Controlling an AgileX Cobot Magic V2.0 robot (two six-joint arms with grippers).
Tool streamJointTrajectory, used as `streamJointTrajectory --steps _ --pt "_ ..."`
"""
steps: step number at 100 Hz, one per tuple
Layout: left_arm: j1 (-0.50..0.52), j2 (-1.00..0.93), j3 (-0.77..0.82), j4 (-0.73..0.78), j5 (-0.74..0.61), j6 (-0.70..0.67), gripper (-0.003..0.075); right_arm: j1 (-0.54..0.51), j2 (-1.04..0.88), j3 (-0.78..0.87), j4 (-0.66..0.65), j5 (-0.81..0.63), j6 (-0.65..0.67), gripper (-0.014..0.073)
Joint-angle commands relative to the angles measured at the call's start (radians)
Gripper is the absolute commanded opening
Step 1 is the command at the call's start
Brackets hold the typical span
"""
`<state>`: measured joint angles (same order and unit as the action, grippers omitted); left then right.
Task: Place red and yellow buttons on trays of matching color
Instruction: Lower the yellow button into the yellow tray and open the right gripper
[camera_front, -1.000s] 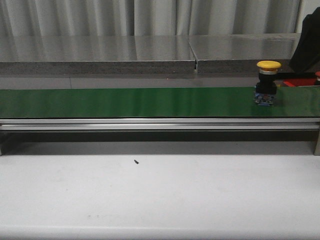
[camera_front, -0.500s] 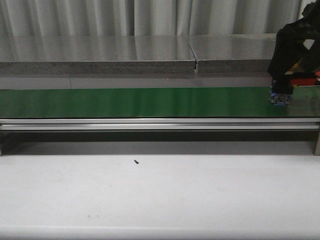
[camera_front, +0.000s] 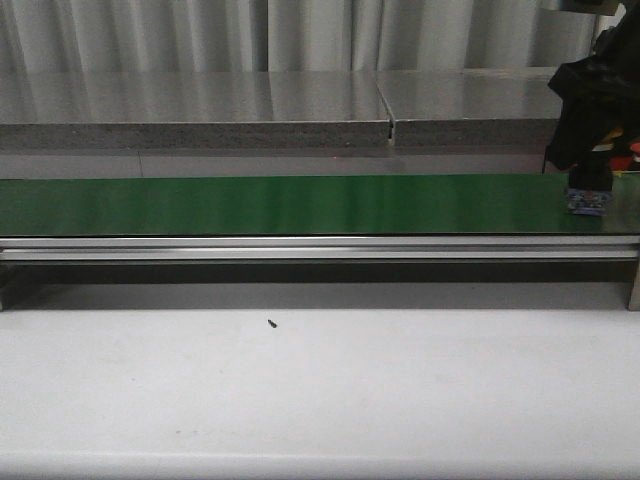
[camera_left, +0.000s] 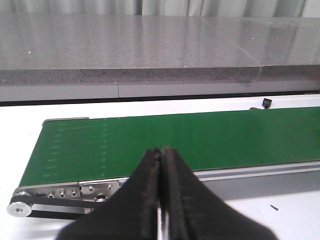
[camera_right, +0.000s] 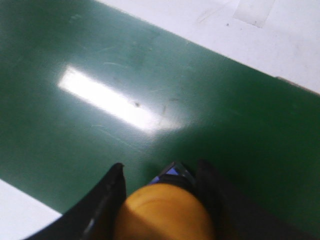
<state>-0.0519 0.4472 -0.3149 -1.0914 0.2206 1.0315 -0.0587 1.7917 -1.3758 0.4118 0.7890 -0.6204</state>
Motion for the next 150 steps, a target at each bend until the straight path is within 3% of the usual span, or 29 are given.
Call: streamJointTrajectory --steps 1,20,34,60,74,100,150 --pt "-0.009 0.004 -0.028 -0.023 -0.034 -0.010 -0.0019 -0.017 -0.091 -0.035 0.017 0.024 0.023 0.0157" --pt "-0.009 0.004 -0.028 -0.023 -0.034 -0.010 -0.0019 -0.106 -0.208 -0.034 0.015 0.129 0.062 0.0157" --pt "-0.009 0.004 -0.028 -0.023 -0.034 -0.010 -0.0019 -0.231 -0.295 -0.034 0.015 0.179 0.089 0.0157" --pt "-0.009 0.004 -0.028 -0.023 -0.034 -0.010 -0.0019 -0.527 -0.331 -0.027 0.015 0.180 0.157 0.0157" --pt "-0.009 0.004 -0.028 -0.023 -0.034 -0.010 -0.0019 -0.624 -0.317 0.022 0.017 0.110 0.192 0.0157" --pt "-0.009 0.004 -0.028 -0.023 -0.034 -0.010 -0.0019 -0.669 -0.258 0.137 0.026 -0.043 0.199 0.0157" --pt "-0.009 0.004 -0.028 -0.023 -0.034 -0.010 -0.0019 -0.665 -0.055 0.141 0.042 -0.075 0.198 0.0157"
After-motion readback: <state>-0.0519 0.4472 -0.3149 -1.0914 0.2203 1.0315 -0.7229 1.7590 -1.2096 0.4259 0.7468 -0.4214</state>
